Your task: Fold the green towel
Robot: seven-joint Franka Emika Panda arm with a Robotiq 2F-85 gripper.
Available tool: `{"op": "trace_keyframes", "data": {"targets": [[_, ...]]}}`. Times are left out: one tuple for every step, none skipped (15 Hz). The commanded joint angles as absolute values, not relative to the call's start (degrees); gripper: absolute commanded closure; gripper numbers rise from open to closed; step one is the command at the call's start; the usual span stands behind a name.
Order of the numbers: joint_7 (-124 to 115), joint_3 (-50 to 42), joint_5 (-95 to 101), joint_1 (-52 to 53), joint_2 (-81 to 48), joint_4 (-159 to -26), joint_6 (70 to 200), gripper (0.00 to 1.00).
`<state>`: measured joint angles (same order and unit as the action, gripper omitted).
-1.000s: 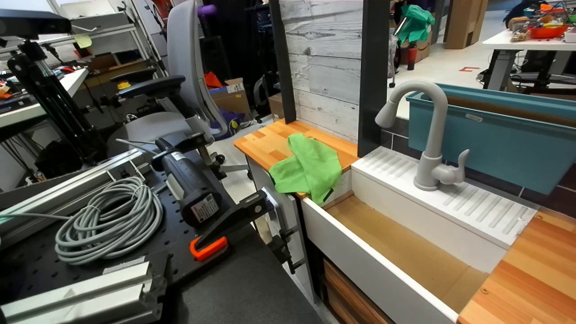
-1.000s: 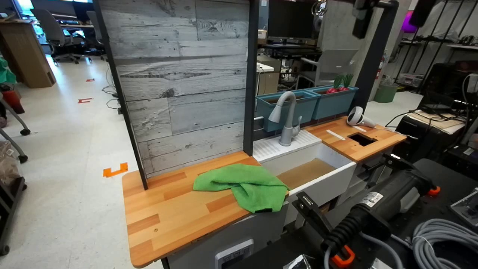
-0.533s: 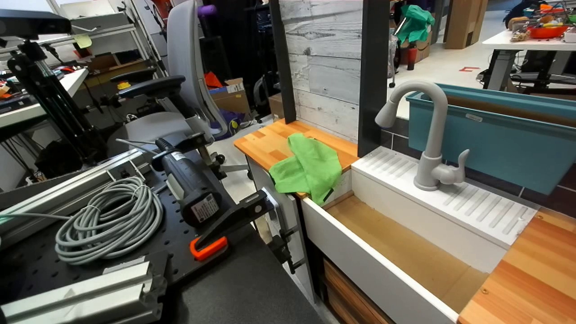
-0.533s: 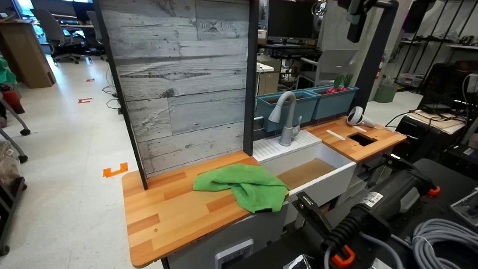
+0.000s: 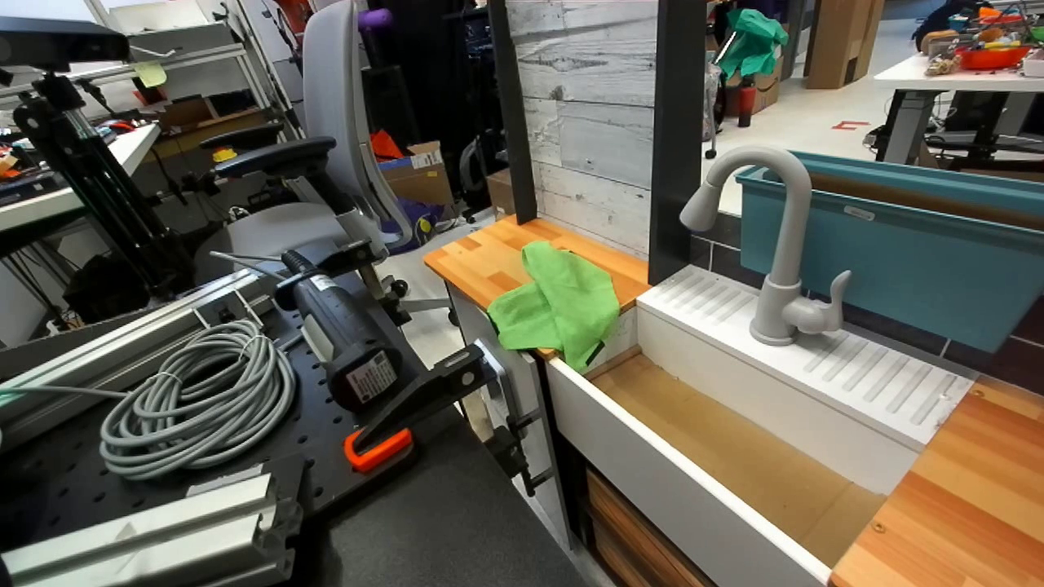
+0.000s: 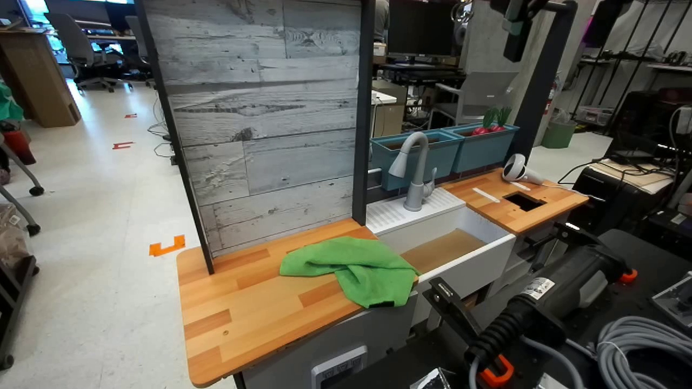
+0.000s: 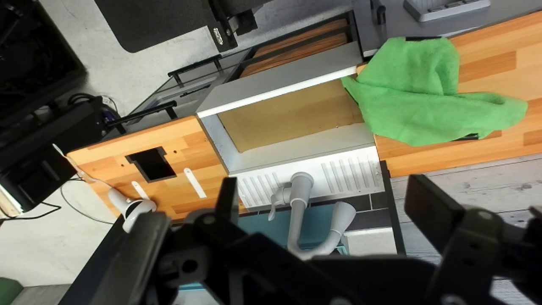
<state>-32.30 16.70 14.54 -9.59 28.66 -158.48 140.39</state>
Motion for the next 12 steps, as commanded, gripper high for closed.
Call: {"op": "trace_keyframes", "data": {"targets": [[-32.63, 15.78, 15.09, -8.74, 28.63, -158.41, 140.1, 0.0], [-32.63, 15.79, 15.09, -8.74, 28.64, -158.42, 140.1, 0.0], [-32.63, 15.79, 15.09, -8.74, 28.64, -158.43, 140.1, 0.0], [-32.63, 15.79, 15.08, -8.74, 28.64, -158.44, 140.1, 0.0], [-33.36, 16.18, 15.3, -9.26, 27.18, -157.35, 139.67, 0.0], [-34.62, 16.78, 15.6, -9.89, 25.52, -156.2, 139.34, 0.0], [-35.79, 17.37, 15.88, -10.23, 22.99, -154.56, 139.73, 0.0], [-36.68, 17.69, 15.88, -10.1, 20.4, -152.87, 140.04, 0.0], [-37.95, 18.38, 16.56, -10.05, 17.27, -150.86, 140.76, 0.0], [-38.65, 18.57, 16.86, -9.66, 14.41, -148.85, 141.03, 0.0], [-40.06, 19.08, 17.73, -9.41, 10.99, -146.39, 141.51, 0.0], [-41.29, 19.15, 18.7, -8.9, 7.9, -144.09, 141.66, 0.0]]}}
